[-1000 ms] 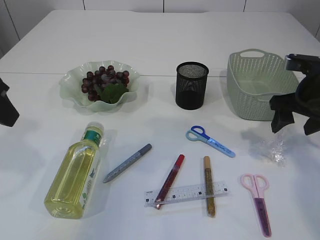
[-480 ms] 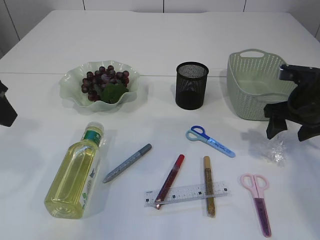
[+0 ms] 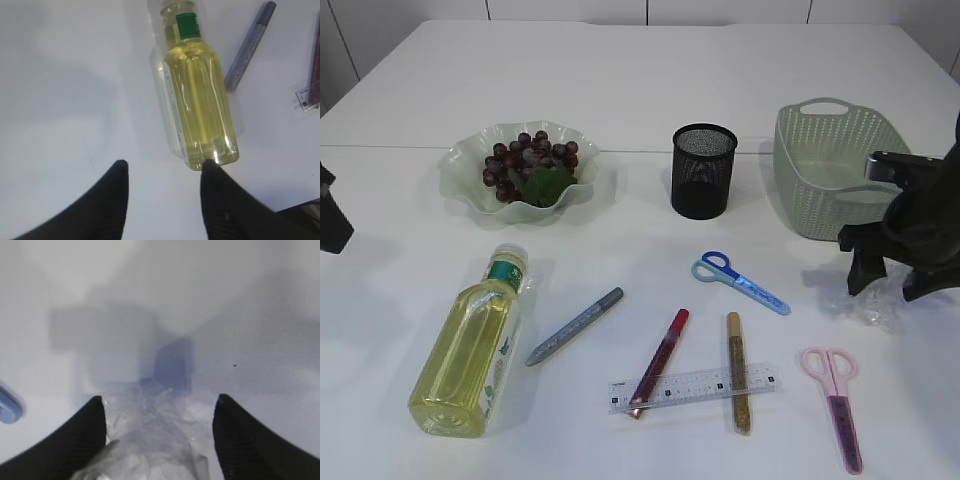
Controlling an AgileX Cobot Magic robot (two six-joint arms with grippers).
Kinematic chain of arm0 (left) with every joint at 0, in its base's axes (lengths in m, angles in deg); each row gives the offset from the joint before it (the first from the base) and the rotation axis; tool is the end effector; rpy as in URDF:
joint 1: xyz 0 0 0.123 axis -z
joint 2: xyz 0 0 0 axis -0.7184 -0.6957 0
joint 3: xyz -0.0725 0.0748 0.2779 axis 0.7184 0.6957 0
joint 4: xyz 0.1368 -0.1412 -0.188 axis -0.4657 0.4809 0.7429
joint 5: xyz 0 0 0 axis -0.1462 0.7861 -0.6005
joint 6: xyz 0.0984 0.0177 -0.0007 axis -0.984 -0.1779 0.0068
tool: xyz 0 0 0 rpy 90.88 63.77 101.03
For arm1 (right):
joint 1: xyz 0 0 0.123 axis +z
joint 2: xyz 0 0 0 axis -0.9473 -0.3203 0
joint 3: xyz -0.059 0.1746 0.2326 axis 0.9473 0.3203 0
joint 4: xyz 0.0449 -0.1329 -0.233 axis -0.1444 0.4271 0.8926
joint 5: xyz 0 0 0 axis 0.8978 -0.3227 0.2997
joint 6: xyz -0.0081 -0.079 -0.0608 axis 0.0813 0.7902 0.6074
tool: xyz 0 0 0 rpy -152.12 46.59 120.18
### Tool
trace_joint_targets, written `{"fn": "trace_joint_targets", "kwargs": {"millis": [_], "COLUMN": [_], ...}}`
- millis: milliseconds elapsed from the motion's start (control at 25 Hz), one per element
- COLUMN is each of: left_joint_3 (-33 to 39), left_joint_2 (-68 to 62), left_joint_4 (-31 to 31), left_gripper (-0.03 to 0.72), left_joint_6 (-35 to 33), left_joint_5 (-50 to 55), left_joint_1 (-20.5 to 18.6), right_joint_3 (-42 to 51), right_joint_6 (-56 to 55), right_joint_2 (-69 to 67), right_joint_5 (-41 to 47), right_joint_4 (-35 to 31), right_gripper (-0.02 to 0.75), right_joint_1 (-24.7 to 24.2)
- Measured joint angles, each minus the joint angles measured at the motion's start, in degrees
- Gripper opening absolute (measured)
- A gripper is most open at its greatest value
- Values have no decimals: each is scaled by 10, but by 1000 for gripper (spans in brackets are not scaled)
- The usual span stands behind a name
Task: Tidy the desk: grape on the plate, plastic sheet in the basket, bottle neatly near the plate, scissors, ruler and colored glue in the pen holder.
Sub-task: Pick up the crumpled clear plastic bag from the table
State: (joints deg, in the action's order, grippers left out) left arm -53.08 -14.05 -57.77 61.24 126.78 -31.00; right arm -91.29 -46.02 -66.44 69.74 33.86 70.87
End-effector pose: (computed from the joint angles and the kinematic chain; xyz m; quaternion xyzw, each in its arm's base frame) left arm 0.2635 -0.0796 0.3034 0.1256 0.9722 -0.0706 0.1844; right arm 0.3854 0.0057 0.1349 0.0513 0.9923 0.0483 0.1017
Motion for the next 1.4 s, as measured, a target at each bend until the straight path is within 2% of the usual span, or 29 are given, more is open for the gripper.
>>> {"fn": "trace_joint_targets", "kwargs": {"millis": [400,520,800,1240,1400], "left_joint_3": [0,0,0,0,0], "left_joint_2": [0,0,0,0,0], "left_joint_4": [-1,-1,-1,-1,-1], "left_gripper": [340,340,331,320,315], "left_joint_6": [0,0,0,0,0], "left_joint_5": [0,0,0,0,0], "left_joint_1": [0,0,0,0,0], "right_joint_3": [0,0,0,0,-35], "right_joint_6": [0,0,12,14,17], "right_joint_2": [0,0,12,129,150], "right_joint_5": [7,27,69,87,83], "right_joint_4": [-1,-1,-5,-10,-10], "right_gripper": [159,92,64,61,61], "right_joint_1": [0,0,0,0,0]}}
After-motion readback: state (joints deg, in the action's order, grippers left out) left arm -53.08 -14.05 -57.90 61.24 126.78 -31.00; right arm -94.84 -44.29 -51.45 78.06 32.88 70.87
